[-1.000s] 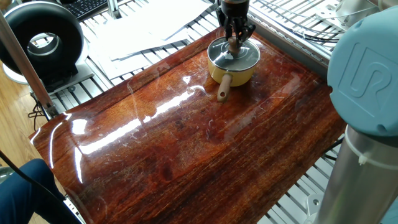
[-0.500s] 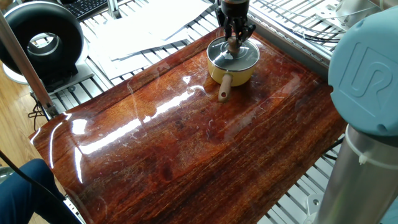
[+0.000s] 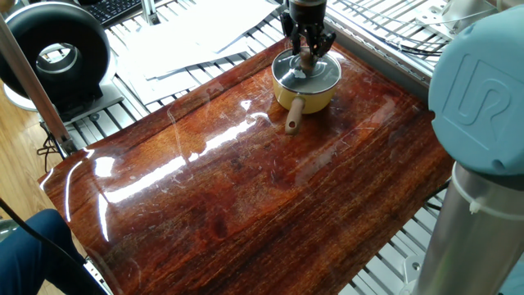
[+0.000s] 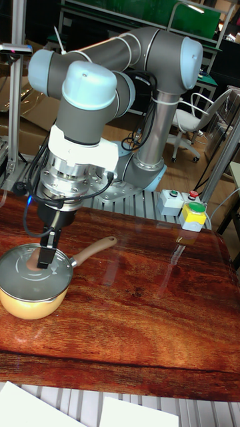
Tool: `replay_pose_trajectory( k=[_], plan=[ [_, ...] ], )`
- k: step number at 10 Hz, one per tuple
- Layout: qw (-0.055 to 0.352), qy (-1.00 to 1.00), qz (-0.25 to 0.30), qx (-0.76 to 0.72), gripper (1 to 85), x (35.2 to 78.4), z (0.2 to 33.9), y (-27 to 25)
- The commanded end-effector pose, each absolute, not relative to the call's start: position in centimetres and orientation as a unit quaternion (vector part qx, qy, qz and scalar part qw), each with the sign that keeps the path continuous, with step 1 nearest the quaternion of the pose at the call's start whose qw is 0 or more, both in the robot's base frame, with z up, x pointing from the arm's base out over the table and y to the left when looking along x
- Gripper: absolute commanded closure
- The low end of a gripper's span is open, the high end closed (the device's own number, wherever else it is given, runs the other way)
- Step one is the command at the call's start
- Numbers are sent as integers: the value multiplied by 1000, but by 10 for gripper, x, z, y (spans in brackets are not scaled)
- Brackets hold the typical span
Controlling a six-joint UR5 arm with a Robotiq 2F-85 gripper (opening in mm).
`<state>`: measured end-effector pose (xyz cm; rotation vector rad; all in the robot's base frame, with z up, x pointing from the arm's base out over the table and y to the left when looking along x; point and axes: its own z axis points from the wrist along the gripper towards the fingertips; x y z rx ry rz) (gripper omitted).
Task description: Cover the pot with the lid
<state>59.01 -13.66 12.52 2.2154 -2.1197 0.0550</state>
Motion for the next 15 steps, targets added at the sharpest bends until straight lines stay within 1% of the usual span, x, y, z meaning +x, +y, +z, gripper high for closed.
replay_pose_trajectory(
  k=[1,2,4,5,6,7,8,9,10,12,13,14,15],
  plan=[
    [35,-746,-58,662,313,564,131,-104],
    [39,-760,-65,646,313,561,132,-100],
    [42,-777,-60,626,313,566,144,-88],
    [37,-809,-68,583,330,567,152,-72],
    [29,-865,-73,495,470,566,159,-58],
    [36,-919,-58,389,833,562,164,-58],
    [34,-960,-103,257,843,553,172,-29],
    [23,-985,-132,106,843,556,180,-7],
    [24,-990,-141,11,843,549,187,5],
    [21,-997,-65,-38,843,528,188,-21],
    [8,-998,-28,-47,843,531,188,-43],
    [5,-999,-5,-51,843,533,187,-57],
    [4,-999,0,-51,843,533,186,-62]
  ],
)
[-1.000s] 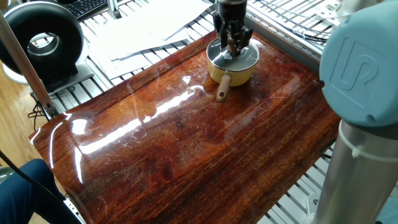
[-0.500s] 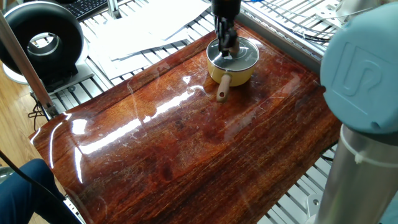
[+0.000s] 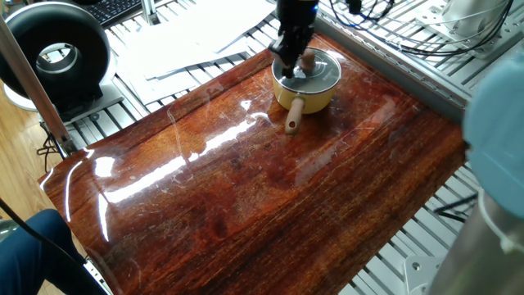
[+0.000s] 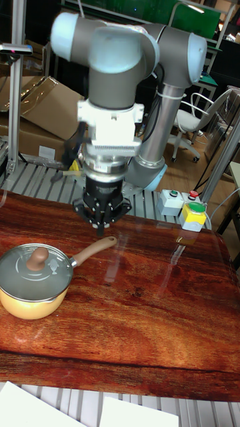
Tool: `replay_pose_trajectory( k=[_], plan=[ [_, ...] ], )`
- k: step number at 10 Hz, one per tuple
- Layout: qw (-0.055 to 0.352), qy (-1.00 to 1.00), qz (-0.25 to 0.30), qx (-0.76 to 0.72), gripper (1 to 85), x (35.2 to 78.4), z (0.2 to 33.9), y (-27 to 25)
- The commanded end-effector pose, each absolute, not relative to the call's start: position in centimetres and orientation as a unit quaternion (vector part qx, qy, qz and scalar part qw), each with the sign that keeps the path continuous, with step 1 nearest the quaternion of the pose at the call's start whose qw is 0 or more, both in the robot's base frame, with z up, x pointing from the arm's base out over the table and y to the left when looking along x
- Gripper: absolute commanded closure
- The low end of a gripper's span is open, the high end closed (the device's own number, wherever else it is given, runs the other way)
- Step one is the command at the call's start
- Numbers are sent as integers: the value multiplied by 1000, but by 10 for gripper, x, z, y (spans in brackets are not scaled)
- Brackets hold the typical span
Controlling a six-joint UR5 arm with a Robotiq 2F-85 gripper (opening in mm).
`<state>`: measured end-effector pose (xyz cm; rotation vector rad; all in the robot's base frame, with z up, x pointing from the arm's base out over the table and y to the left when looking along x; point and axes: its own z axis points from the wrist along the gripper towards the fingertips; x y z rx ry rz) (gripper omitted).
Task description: Cover the pot with the lid
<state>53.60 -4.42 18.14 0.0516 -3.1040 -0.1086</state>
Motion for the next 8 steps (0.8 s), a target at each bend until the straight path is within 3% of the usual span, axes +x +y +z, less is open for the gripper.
replay_pose_trajectory(
  k=[1,8],
  plan=[
    [7,-999,-5,-54,843,531,184,-63],
    [3,-998,-46,-48,843,538,172,-50]
  ],
)
